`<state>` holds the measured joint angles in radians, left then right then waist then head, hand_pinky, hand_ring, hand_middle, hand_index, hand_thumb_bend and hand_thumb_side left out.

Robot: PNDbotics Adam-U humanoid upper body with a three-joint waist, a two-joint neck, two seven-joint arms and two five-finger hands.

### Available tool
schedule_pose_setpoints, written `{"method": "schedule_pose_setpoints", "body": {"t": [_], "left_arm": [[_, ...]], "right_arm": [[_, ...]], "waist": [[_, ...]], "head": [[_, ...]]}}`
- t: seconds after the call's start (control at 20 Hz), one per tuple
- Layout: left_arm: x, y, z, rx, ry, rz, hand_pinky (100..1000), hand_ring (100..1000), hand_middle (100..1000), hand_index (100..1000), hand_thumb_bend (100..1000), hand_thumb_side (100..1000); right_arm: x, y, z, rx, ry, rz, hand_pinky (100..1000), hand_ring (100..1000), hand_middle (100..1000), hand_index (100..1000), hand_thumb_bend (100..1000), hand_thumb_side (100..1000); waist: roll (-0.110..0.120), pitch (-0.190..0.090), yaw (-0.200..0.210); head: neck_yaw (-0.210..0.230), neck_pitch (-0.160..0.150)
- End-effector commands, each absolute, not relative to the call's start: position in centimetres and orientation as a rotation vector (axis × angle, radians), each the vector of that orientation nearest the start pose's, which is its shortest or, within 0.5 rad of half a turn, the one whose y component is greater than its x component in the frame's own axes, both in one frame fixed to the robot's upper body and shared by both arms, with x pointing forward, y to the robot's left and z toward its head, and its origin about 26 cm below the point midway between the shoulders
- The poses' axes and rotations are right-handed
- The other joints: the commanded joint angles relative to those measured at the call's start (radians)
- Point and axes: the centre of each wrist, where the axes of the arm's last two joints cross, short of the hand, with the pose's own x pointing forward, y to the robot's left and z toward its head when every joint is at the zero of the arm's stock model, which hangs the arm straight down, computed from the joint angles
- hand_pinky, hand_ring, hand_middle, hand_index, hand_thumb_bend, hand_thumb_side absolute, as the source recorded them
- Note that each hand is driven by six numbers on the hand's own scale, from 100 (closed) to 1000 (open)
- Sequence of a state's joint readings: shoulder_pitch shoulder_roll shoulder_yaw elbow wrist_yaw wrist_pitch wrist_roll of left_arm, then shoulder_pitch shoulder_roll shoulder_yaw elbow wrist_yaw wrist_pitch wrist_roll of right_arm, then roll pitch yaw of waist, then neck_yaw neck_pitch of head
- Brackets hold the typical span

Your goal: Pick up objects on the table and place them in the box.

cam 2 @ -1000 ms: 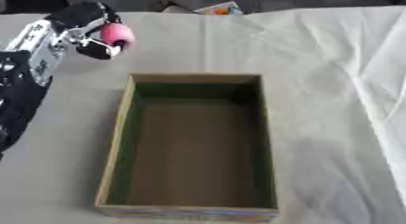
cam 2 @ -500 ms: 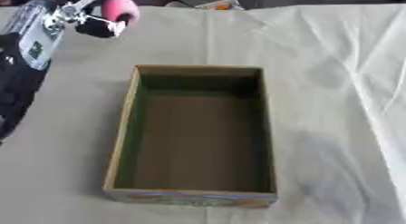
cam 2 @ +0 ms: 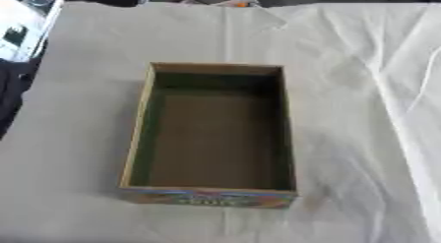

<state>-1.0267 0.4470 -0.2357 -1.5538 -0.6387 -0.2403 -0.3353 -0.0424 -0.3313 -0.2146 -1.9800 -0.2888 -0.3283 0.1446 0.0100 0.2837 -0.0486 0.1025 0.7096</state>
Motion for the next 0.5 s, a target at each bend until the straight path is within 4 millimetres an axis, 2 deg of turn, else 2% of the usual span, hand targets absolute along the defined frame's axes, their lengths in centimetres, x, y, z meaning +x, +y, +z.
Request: {"method": "schedule_pose_setpoints", "body": {"t": [0.05,0.35,0.4,0.5], "left_arm": [[36.8,16.0,35.1,-0.848,2.59,1.85,241,459,498,596,100,334],[35.8,14.6,33.0,-0.672,2.467,2.058,243,465,497,592,100,301],[35.7,14.5,32.6,-0.65,2.453,2.083,243,466,497,593,100,267],[35.3,14.2,32.0,-0.627,2.429,2.11,243,467,496,595,100,296]], "right_arm": [[26.1,-34.3,15.5,-0.065,-2.394,0.232,566,717,575,821,100,1000],[26.2,-34.3,15.7,-0.062,-2.391,0.231,566,717,575,822,100,1000],[26.2,-34.3,15.7,-0.062,-2.391,0.231,566,717,575,822,100,1000],[26.2,-34.3,15.7,-0.061,-2.39,0.231,566,717,574,822,100,1000]], "waist": [[-0.001,-0.024,0.0],[0.006,-0.022,0.0],[0.007,-0.021,0.0],[0.008,-0.019,0.001]], "head": [[-0.009,0.002],[-0.014,0.01],[-0.013,0.01],[-0.014,0.009]]}}
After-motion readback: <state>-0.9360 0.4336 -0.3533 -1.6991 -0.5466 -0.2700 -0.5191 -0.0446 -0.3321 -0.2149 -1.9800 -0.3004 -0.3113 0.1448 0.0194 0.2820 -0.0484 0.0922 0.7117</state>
